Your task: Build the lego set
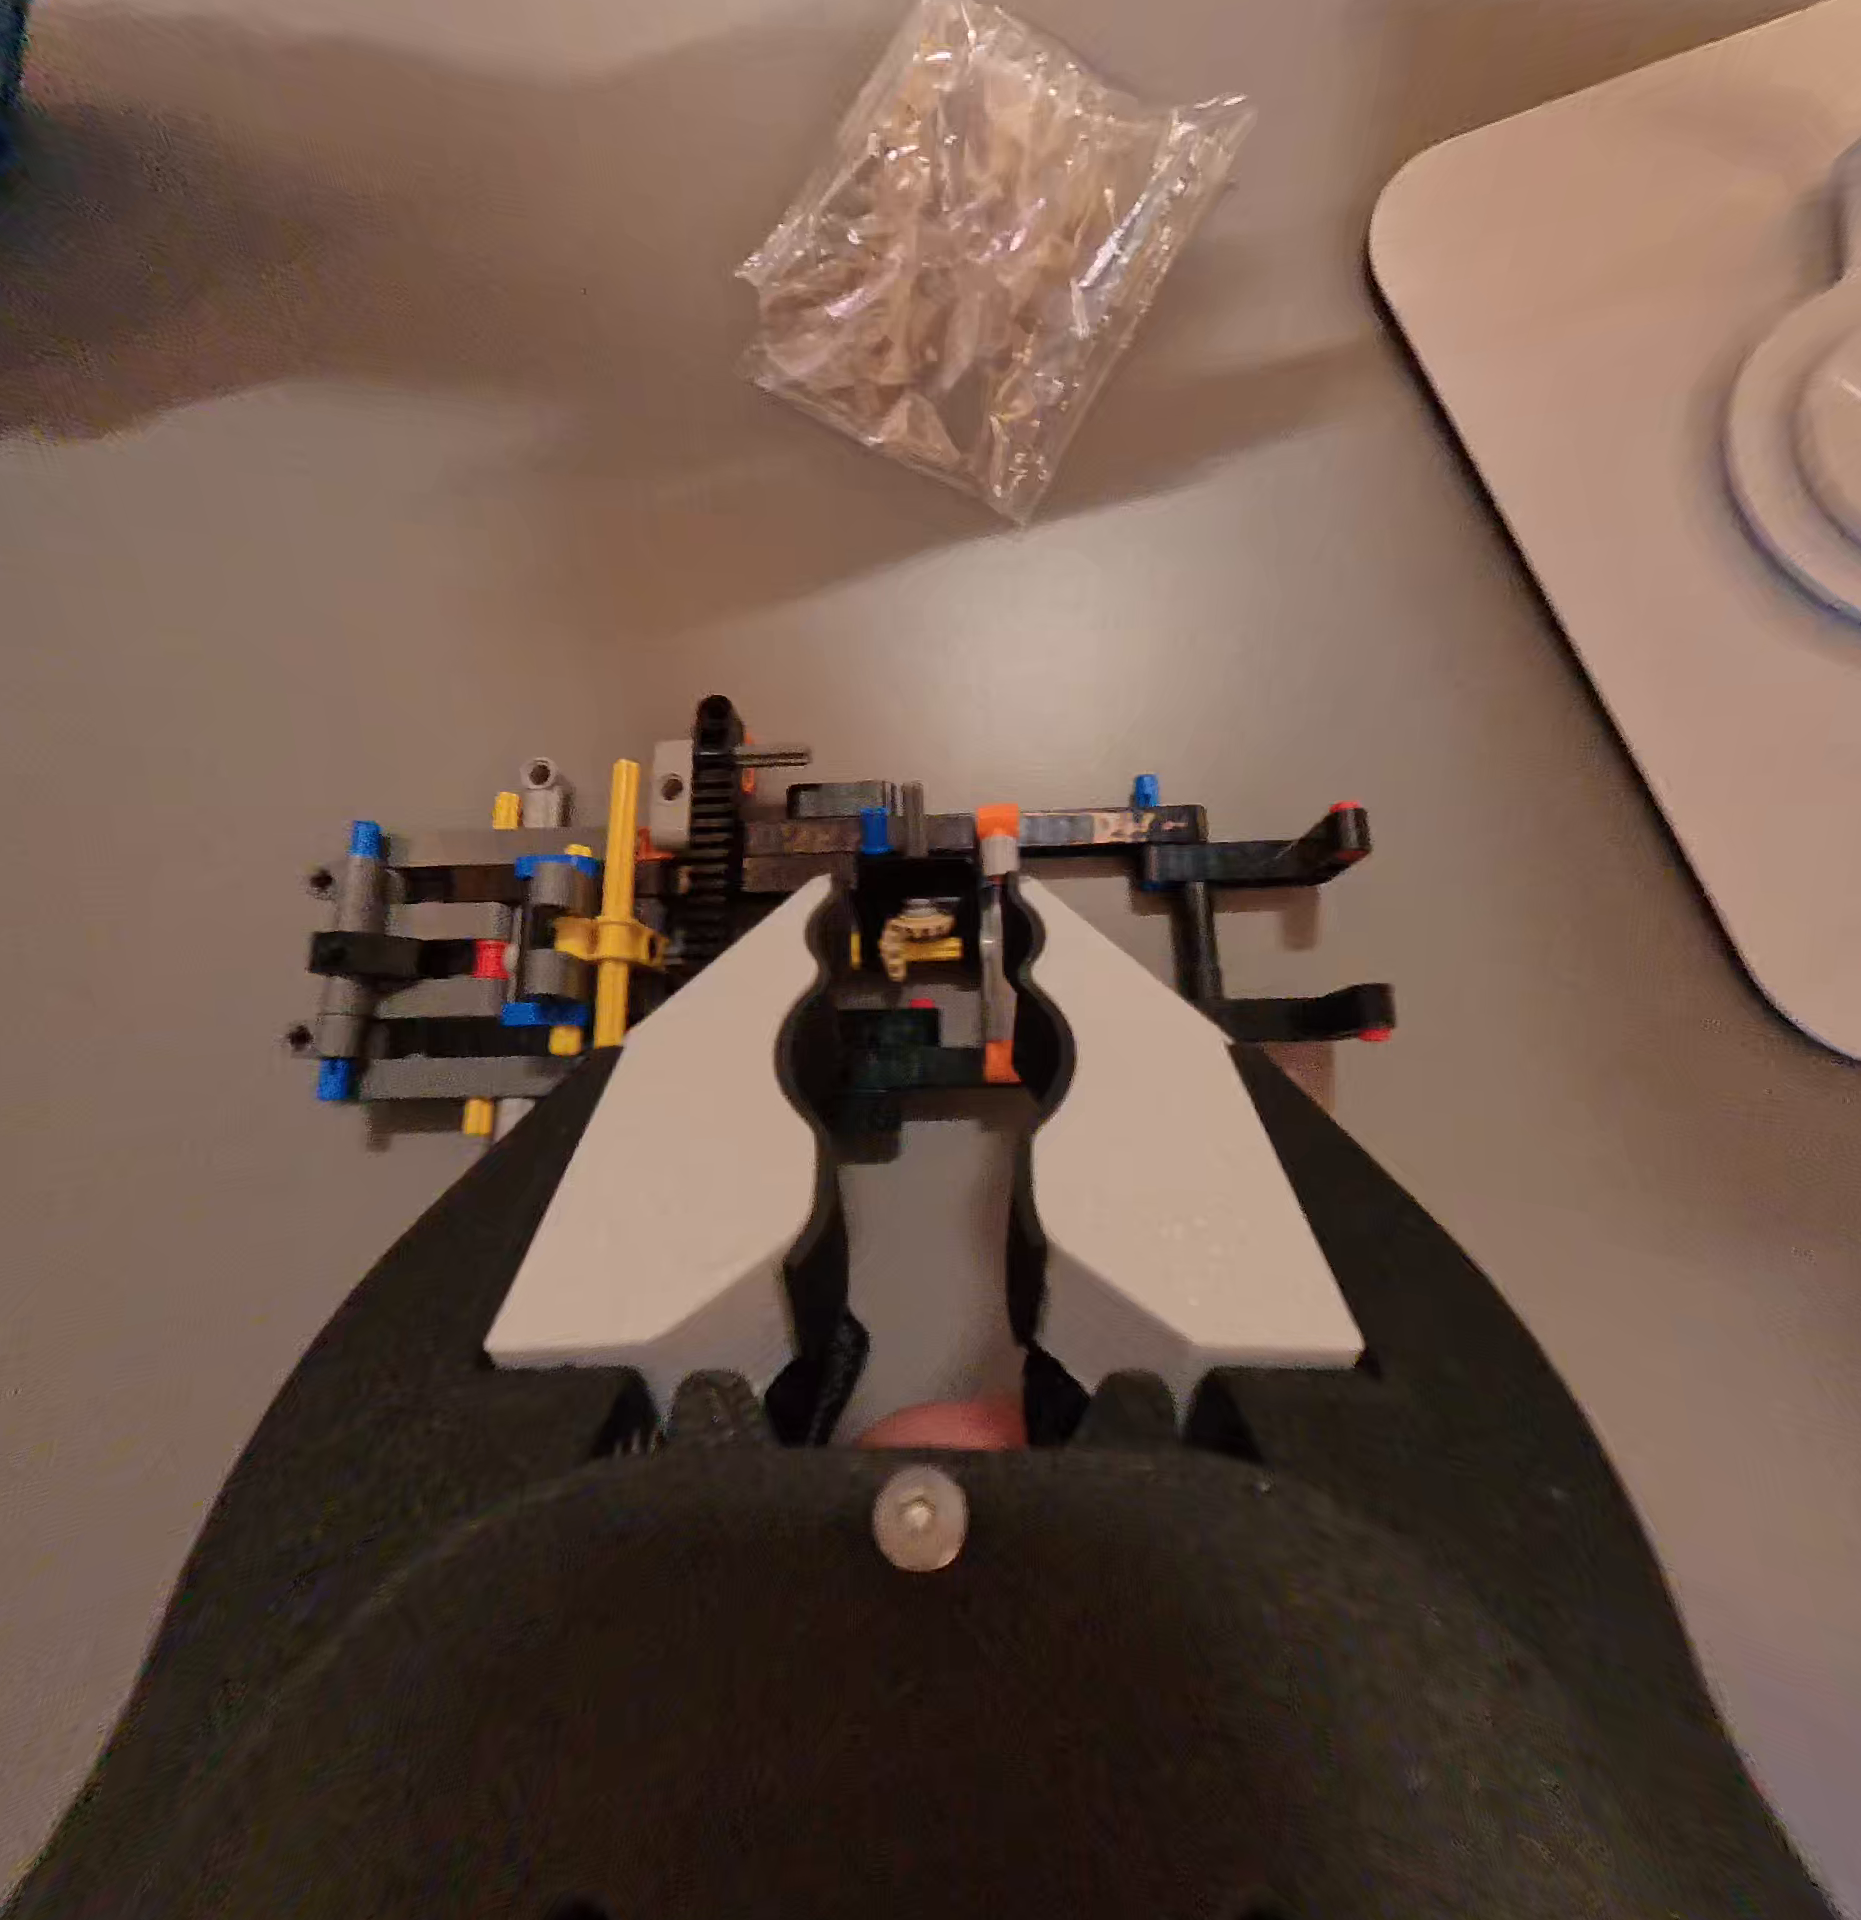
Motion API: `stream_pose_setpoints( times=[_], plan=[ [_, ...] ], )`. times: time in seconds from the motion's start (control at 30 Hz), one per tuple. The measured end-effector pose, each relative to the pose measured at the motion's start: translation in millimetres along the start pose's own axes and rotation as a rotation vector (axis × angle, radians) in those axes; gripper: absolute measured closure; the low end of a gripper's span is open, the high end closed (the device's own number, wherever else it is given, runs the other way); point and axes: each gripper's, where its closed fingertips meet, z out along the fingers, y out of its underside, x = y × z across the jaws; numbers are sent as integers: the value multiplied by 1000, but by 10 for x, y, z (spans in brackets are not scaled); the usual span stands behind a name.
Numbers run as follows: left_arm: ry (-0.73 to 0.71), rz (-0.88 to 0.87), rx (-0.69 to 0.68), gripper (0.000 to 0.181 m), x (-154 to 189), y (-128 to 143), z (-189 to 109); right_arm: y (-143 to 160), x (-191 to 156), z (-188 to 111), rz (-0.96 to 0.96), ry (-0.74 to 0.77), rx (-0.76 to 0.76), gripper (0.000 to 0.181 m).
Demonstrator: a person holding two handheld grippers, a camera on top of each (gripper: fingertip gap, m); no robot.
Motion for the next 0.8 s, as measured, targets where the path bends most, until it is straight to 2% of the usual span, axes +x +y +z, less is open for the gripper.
stream_pose_setpoints(
  times=[0.03,0.27,0.4,0.53,0.8],
  plan=[
    [2,-3,11,133,-3,-7,-14,-16,-30,-4,-2,-3,-4,152],
    [-6,-44,79,132,-110,14,-129,144,6,-66,55,46,-96,147],
    [-7,-80,117,132,-176,65,-192,183,50,-47,67,57,-116,155],
    [-16,-128,150,133,-263,145,-255,276,88,-38,63,73,-182,155],
    [-5,-157,183,132,-297,188,-264,263,87,-13,74,53,-202,156]
  ],
)
